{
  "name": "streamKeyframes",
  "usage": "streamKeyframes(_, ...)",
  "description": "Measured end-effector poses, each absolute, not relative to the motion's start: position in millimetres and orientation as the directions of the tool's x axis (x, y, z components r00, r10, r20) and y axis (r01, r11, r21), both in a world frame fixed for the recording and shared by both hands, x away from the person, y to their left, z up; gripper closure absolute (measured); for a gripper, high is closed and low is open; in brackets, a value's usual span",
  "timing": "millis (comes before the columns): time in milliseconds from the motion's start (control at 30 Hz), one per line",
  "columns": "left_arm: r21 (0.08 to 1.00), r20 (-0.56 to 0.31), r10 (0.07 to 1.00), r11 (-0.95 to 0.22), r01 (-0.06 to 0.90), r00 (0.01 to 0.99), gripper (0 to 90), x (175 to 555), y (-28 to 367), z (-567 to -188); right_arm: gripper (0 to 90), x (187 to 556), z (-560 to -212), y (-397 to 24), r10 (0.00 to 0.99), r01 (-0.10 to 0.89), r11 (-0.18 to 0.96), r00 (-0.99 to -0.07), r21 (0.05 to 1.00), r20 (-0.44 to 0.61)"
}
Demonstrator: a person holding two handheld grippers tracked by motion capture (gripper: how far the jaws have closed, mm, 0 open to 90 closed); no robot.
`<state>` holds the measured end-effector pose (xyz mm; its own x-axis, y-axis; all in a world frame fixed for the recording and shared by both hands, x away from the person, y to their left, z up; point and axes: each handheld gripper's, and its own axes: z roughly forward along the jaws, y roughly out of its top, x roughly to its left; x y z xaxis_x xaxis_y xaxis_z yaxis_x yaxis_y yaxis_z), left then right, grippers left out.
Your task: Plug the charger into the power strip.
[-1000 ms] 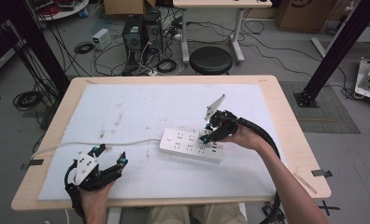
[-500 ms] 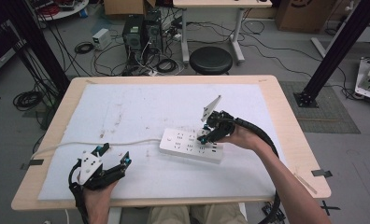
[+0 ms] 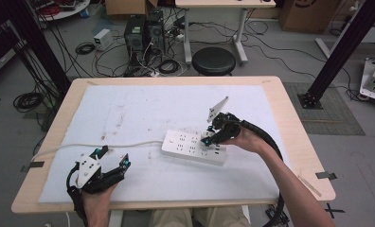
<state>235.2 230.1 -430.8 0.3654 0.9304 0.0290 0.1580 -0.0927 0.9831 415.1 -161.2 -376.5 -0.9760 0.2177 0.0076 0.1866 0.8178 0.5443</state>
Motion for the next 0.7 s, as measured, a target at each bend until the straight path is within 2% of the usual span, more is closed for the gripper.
streamKeyframes(100, 0.983, 0.031, 0.929, -0.096, 0.159, 0.368, 22.5, 235.4, 229.5, -431.0, 63.4, 414.6, -380.4, -157.6, 0.214, 0.18, 0.839, -0.977, 0.514, -0.007)
streamKeyframes(700, 0.981, 0.035, 0.92, -0.105, 0.161, 0.39, 22.5, 238.3, 221.7, -430.7, 63.7, 418.4, -383.4, -160.6, 0.225, 0.208, 0.823, -0.974, 0.528, 0.033)
